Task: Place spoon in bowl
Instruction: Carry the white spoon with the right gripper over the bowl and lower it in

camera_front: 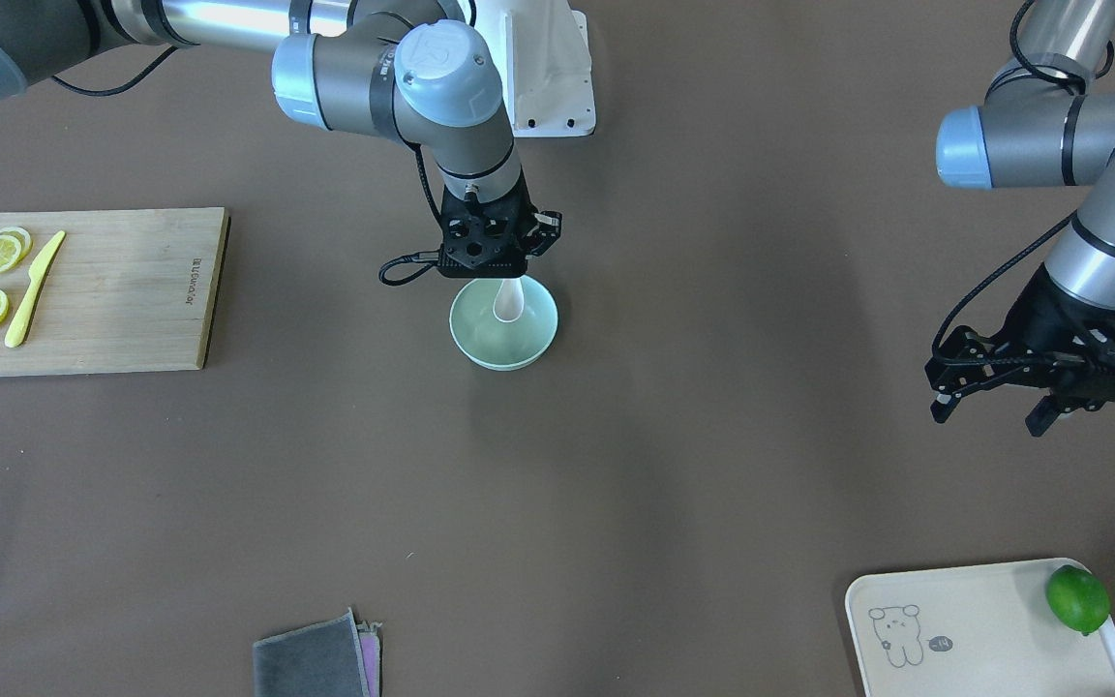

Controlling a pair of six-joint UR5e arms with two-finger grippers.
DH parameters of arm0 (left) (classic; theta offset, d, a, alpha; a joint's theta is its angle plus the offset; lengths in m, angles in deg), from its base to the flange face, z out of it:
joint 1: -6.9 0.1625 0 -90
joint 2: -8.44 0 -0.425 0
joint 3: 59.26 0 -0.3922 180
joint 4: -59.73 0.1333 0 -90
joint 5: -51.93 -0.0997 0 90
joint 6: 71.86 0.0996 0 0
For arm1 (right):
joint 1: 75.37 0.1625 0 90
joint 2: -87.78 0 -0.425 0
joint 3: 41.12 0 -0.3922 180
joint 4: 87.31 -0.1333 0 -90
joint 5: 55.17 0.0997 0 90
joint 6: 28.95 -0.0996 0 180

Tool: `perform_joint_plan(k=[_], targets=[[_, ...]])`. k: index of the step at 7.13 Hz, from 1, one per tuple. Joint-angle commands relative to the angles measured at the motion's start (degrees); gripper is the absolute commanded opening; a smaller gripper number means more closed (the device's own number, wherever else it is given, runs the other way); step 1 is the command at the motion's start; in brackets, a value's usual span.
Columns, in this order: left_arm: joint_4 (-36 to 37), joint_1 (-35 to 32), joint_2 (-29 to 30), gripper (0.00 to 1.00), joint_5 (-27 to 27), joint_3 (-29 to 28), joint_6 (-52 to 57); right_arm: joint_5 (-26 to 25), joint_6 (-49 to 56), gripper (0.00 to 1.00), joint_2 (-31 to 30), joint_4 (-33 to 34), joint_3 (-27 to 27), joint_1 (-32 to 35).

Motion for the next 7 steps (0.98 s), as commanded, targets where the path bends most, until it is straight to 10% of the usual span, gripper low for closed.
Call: perform_joint_plan(k=[1,5,7], targets=[[-0.26,-0.18,-0.05,0.98,0.0,-0.15,-0.03,-0.23,0.38,0.0,-0.07,-0.15,-3.05,-1.43],[-0.44,-0.18,0.3,0.98,0.0,-0.06,0.05,0.03,0.65,0.0,-0.25,-0.24,-3.51,0.67],[-0.44,-0.09,0.83,0.98,-0.09,-0.15,0.05,-0.14,0.21,0.99,-0.08,-0.41,-4.47,1.11]])
